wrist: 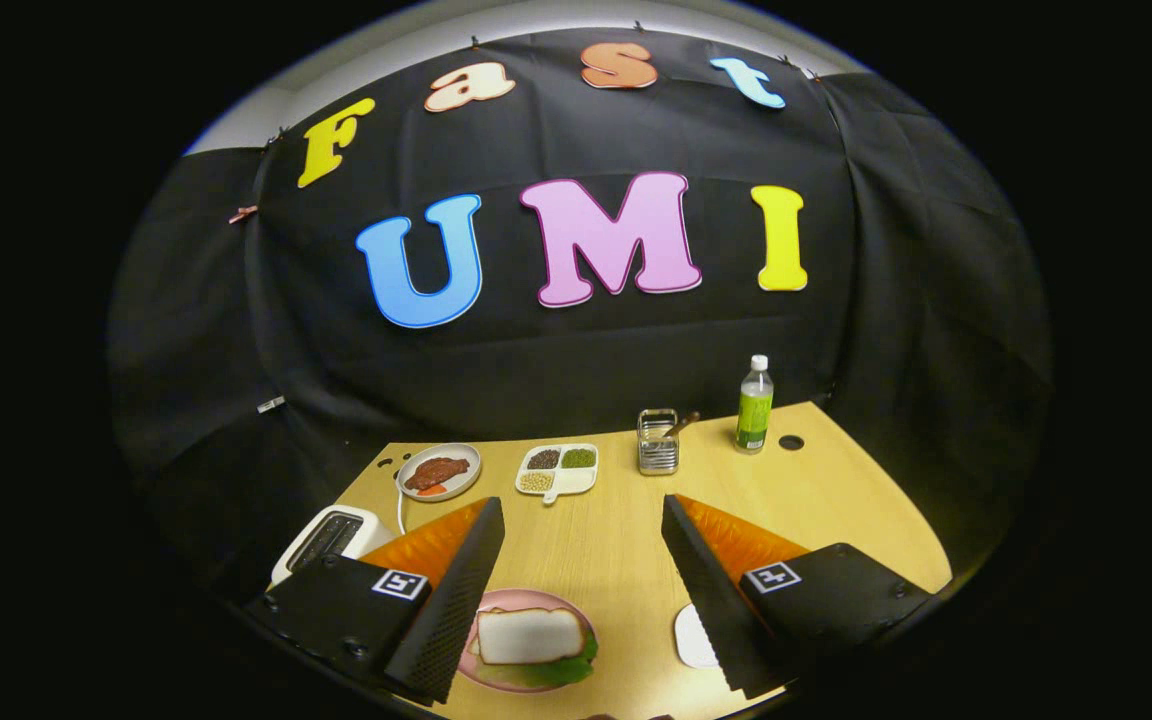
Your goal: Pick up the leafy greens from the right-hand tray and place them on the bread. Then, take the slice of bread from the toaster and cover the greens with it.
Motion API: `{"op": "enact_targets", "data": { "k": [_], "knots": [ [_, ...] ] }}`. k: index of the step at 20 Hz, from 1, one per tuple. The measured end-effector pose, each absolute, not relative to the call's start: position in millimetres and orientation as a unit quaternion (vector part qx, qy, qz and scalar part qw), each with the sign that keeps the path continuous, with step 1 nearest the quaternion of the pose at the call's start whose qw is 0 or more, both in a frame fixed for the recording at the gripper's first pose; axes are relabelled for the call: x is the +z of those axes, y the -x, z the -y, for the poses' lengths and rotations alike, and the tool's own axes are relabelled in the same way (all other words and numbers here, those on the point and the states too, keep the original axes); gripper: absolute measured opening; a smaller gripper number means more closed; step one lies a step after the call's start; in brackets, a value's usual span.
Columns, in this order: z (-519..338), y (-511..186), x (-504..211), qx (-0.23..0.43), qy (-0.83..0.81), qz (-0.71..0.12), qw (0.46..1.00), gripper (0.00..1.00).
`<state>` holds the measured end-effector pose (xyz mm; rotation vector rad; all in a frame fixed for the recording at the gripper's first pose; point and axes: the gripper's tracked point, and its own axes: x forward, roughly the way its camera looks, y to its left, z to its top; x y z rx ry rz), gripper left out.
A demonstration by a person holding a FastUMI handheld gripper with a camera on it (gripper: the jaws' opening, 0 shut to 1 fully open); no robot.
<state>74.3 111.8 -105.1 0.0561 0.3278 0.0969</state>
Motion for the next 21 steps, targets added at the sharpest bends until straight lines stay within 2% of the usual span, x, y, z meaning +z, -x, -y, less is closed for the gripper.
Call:
{"op": "enact_targets", "data": {
  "k": [8,14,21],
  "knots": [
    [-49.4,-37.9,-52.7,0.085,0.027,-0.128,0.988,0.99],
    [19.7,-12.0,-25.6,0.044,0.024,-0.094,0.994,0.98],
    [50.8,-7.3,-17.6,0.026,-0.012,-0.084,0.996,0.99]
  ]
}}
